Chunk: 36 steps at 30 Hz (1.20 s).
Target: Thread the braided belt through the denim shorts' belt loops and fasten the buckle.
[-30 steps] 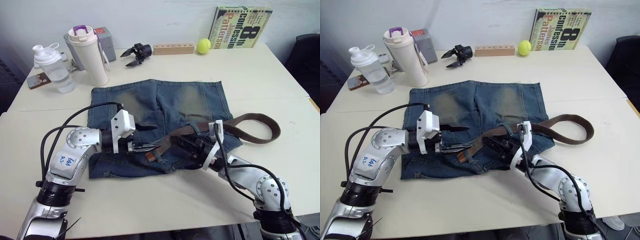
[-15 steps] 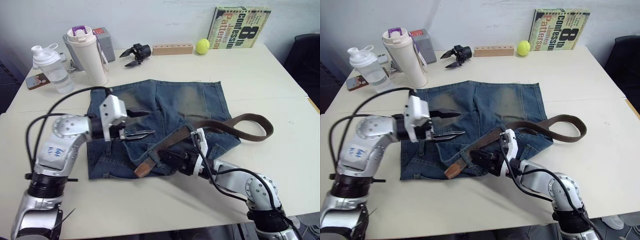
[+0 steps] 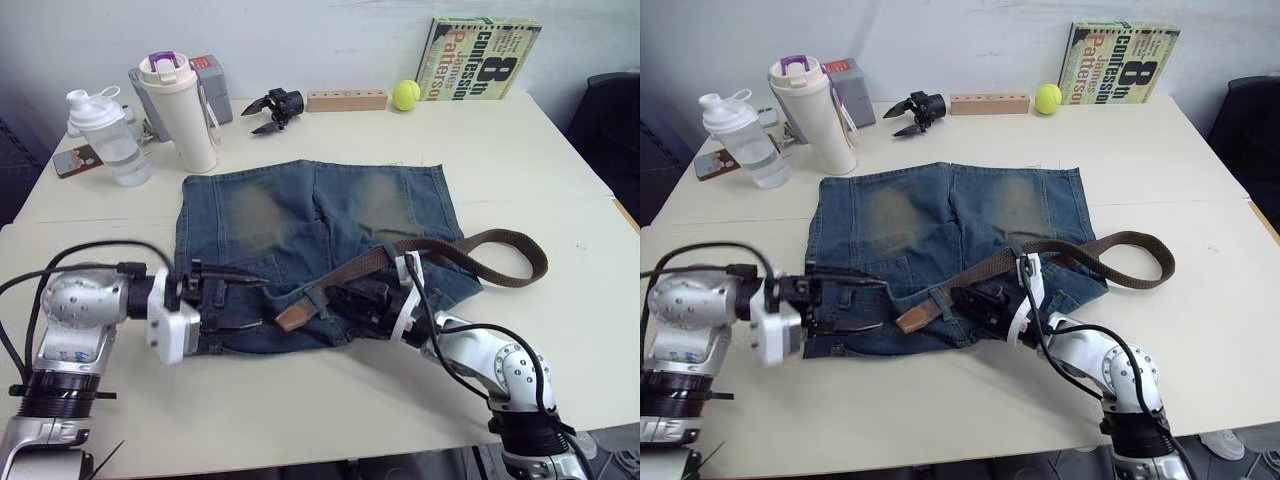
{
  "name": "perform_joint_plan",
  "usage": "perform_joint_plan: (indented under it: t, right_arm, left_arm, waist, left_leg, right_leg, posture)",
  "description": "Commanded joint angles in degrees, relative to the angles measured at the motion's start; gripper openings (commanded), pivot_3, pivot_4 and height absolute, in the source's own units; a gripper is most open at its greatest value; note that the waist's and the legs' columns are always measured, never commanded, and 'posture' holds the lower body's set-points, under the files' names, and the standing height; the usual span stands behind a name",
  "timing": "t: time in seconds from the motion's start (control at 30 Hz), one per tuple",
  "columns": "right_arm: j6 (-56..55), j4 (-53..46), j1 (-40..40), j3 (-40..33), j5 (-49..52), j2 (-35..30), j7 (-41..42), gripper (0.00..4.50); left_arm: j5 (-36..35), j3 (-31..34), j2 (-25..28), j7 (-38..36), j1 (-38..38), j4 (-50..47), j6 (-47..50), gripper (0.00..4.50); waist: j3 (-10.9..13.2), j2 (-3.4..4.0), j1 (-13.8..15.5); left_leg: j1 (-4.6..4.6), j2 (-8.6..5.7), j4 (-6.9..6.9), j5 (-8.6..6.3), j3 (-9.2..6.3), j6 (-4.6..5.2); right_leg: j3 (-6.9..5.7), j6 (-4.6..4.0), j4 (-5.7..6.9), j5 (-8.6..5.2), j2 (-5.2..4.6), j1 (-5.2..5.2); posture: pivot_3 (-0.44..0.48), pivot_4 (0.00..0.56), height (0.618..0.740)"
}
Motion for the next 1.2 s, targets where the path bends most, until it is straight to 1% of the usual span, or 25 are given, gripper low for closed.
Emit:
perform_joint_plan:
  t: [0.03, 0.13, 0.17, 0.2, 0.3, 0.5, 0.6, 0.63, 0.7, 0.73, 0.8, 0.93, 1.1, 1.2]
  right_arm:
    - [-1.42, 3.15, -0.89, -0.52, 1.23, 1.75, -3.63, 0.0]
    - [-1.43, 2.78, -1.39, -0.4, 1.43, 2.14, -4.39, 0.0]
    - [-1.42, 2.58, -1.36, -0.4, 1.46, 2.16, -4.57, 0.0]
    - [-1.45, 2.47, -1.34, -0.42, 1.49, 2.19, -4.68, 0.0]
    - [-1.51, 2.28, -1.1, -0.64, 1.41, 2.14, -4.66, 0.0]
    - [-1.85, 1.92, -1.12, -0.52, 1.23, 2.43, -4.9, 0.0]
    - [-1.83, 1.76, -0.94, -0.54, 1.12, 2.49, -4.89, 0.0]
    - [-1.81, 1.69, -0.9, -0.53, 1.09, 2.49, -4.92, 0.0]
    - [-1.77, 1.59, -1.03, -0.48, 1.07, 2.46, -5.1, 0.0]
    - [-1.76, 1.56, -1.07, -0.46, 1.08, 2.45, -5.15, 0.0]
    - [-1.68, 1.58, -1.2, -0.48, 1.01, 2.32, -5.22, 0.0]
    - [-1.17, 0.85, -1.4, -0.44, 0.77, 1.47, -5.23, 0.0]
    - [-2.32, -1.04, -1.23, -1.15, 1.38, 1.46, -6.43, 0.0]
    - [-4.48, -4.28, -0.48, -2.9, 3.01, 1.25, -8.59, 1.12]
  left_arm:
    - [4.22, 1.57, -8.01, 3.19, 0.67, 9.95, -37.99, 3.34]
    - [9.08, 0.82, -10.28, 6.42, -1.82, 15.83, -46.93, 3.34]
    - [10.48, 0.47, -10.65, 7.85, -2.27, 17.02, -48.29, 3.34]
    - [11.81, 0.03, -10.74, 9.28, -2.68, 17.96, -48.95, 3.34]
    - [15.79, -1.04, -10.17, 12.93, -3.8, 20.22, -50.78, 3.34]
    - [18.62, -4.14, -8.41, 19.2, -3.53, 19.83, -50.16, 3.34]
    - [20.21, -5.24, -7.7, 22.0, -3.49, 19.2, -49.44, 2.54]
    - [20.44, -5.66, -7.48, 22.85, -3.47, 18.86, -48.85, 2.17]
    - [21.11, -6.39, -7.07, 24.3, -3.43, 17.86, -48.06, 1.16]
    - [21.45, -6.7, -6.78, 24.97, -3.36, 17.48, -47.77, 0.73]
    - [22.13, -7.26, -6.14, 26.17, -3.27, 17.15, -47.19, 0.02]
    - [24.78, -7.85, -5.18, 28.47, -3.53, 17.59, -46.47, 0.02]
    - [26.28, -9.23, -4.26, 30.67, -3.18, 16.83, -45.76, 0.02]
    - [27.23, -9.6, -3.96, 32.11, -3.25, 16.73, -45.55, 0.0]
  waist:
    - [-0.03, -0.04, -0.09]
    - [-0.06, -0.1, 0.05]
    - [-0.06, -0.09, 0.03]
    - [-0.06, -0.09, 0.02]
    - [-0.06, -0.09, -0.05]
    - [-0.06, -0.09, -0.01]
    - [-0.06, -0.09, -0.04]
    - [-0.06, -0.09, -0.04]
    - [-0.06, -0.09, -0.03]
    - [-0.06, -0.09, -0.03]
    - [-0.06, -0.09, -0.02]
    - [-0.06, -0.09, 0.03]
    - [-0.06, -0.09, 0.14]
    - [-0.04, -0.06, 0.17]
  left_leg:
    - [0.0, 0.07, -0.11, 0.0, 0.08, 0.01]
    - [0.02, 0.12, -0.15, 0.05, 0.14, 0.09]
    - [0.02, 0.12, -0.17, 0.06, 0.14, 0.1]
    - [0.03, 0.12, -0.18, 0.06, 0.15, 0.1]
    - [0.03, 0.12, -0.24, 0.06, 0.17, 0.1]
    - [0.04, 0.13, -0.25, 0.06, 0.17, 0.1]
    - [0.04, 0.14, -0.26, 0.06, 0.17, 0.1]
    - [0.04, 0.14, -0.26, 0.06, 0.17, 0.1]
    - [0.04, 0.14, -0.26, 0.06, 0.17, 0.1]
    - [0.04, 0.13, -0.25, 0.06, 0.17, 0.1]
    - [0.04, 0.14, -0.25, 0.06, 0.17, 0.09]
    - [0.04, 0.13, -0.26, 0.06, 0.17, 0.09]
    - [0.04, 0.13, -0.24, 0.07, 0.19, 0.09]
    - [0.02, 0.13, -0.24, 0.07, 0.2, 0.09]
  right_leg:
    - [-0.01, 0.16, -0.25, 0.19, -0.02, 0.05]
    - [-0.05, 0.69, -0.33, 0.55, 0.0, 0.08]
    - [-0.06, 0.79, -0.33, 0.62, 0.02, 0.07]
    - [-0.06, 1.13, -0.34, 0.81, 0.03, 0.07]
    - [-0.06, 1.17, -0.36, 0.83, 0.03, 0.07]
    - [-0.07, 1.2, -0.35, 0.84, 0.02, 0.07]
    - [-0.07, 1.21, -0.35, 0.85, 0.03, 0.07]
    - [-0.07, 1.21, -0.35, 0.85, 0.03, 0.07]
    - [-0.08, 1.21, -0.35, 0.85, 0.03, 0.07]
    - [-0.08, 1.21, -0.35, 0.85, 0.02, 0.08]
    - [-0.08, 1.21, -0.35, 0.85, 0.02, 0.08]
    - [-0.08, 1.22, -0.35, 0.85, 0.02, 0.08]
    - [-0.08, 1.23, -0.35, 0.86, 0.01, 0.08]
    - [-0.07, 1.25, -0.35, 0.87, 0.0, 0.07]
  posture:
    - [0.0, 0.15, 0.657]
    - [0.0, 0.15, 0.657]
    - [0.0, 0.15, 0.657]
    - [0.0, 0.15, 0.657]
    - [0.0, 0.15, 0.657]
    - [0.0, 0.15, 0.657]
    - [0.0, 0.15, 0.657]
    - [0.0, 0.15, 0.657]
    - [0.0, 0.15, 0.657]
    - [0.0, 0.15, 0.657]
    - [0.0, 0.15, 0.657]
    - [0.0, 0.15, 0.657]
    - [0.0, 0.15, 0.657]
    - [0.0, 0.15, 0.657]
